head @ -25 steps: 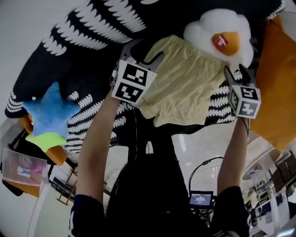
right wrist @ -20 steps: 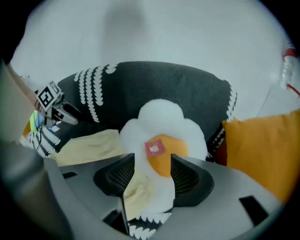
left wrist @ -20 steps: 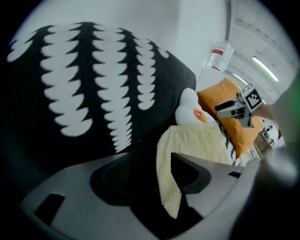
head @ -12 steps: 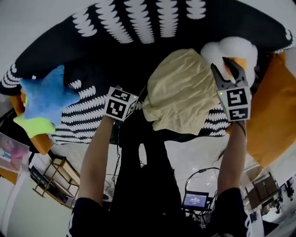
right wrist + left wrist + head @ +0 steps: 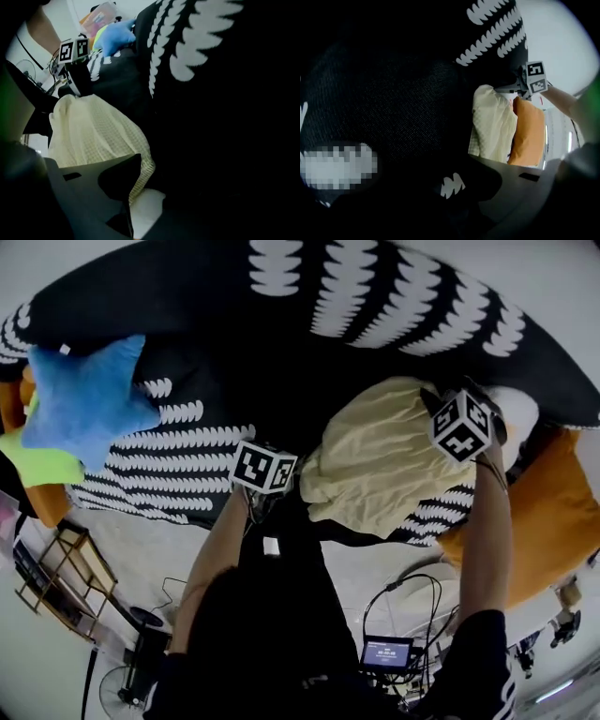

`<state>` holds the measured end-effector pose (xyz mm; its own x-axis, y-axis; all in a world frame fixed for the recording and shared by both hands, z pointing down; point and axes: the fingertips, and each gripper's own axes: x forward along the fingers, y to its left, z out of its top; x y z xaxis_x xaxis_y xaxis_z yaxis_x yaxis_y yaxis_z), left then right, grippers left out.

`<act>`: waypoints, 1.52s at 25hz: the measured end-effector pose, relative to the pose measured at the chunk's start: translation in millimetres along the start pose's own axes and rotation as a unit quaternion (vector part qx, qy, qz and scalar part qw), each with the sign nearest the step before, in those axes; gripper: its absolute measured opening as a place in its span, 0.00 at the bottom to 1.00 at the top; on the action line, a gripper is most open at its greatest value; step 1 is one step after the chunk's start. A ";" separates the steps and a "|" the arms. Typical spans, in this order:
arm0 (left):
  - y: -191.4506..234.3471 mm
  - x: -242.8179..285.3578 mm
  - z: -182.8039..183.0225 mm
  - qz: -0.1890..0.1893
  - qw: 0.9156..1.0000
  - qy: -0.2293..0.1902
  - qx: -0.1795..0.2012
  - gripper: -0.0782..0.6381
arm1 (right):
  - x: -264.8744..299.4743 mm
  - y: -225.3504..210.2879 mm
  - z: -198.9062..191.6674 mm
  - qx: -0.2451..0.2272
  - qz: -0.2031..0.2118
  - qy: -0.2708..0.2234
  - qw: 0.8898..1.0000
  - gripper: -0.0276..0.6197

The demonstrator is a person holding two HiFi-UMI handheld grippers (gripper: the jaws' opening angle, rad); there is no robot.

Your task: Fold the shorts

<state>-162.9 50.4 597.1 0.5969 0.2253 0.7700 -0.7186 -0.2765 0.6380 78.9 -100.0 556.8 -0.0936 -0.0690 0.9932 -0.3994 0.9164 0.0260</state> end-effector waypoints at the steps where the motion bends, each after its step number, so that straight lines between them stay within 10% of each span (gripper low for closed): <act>1: -6.8 2.5 1.2 -0.011 1.000 -0.011 -0.017 0.23 | 2.9 1.7 -8.5 -0.009 0.007 0.012 1.000 0.26; 6: -36.4 1.0 8.9 -0.042 0.999 -0.021 -0.003 0.37 | 3.4 6.3 -34.9 -0.030 0.010 0.028 0.999 0.21; 9: -33.7 8.1 -7.7 -0.031 0.998 0.033 0.043 0.14 | -2.6 6.1 -29.8 -0.023 0.007 0.005 1.000 0.17; 12: -37.6 18.7 -21.5 -0.050 0.995 0.050 0.072 0.11 | -13.9 6.9 -26.5 -0.030 -0.003 -0.012 0.999 0.16; 16: -42.0 9.4 -12.7 -0.092 0.996 -0.014 0.011 0.12 | -56.4 9.1 -18.9 -0.068 -0.026 -0.042 0.996 0.16; 18: -44.4 1.1 -7.4 -0.110 0.994 -0.029 -0.003 0.31 | -79.0 17.8 -25.4 -0.101 -0.034 -0.049 0.993 0.16; 24: -51.3 -5.9 9.9 -0.095 0.988 -0.005 0.121 0.38 | -123.5 56.4 -28.1 -0.170 -0.077 -0.091 0.978 0.16; 28: -52.4 4.3 12.0 -0.098 0.986 0.023 0.134 0.39 | -131.5 90.9 -9.7 -0.211 -0.080 -0.117 0.967 0.15; 38: -47.7 -28.9 38.0 -0.062 0.987 -0.067 0.135 0.39 | -176.2 107.3 -74.9 -0.141 -0.160 -0.069 0.975 0.15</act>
<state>-132.4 21.6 544.2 0.7299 0.1521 0.6665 -0.5260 -0.4978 0.6896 120.8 40.0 393.1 -0.1353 -0.4039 0.9047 -0.1641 0.9096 0.3816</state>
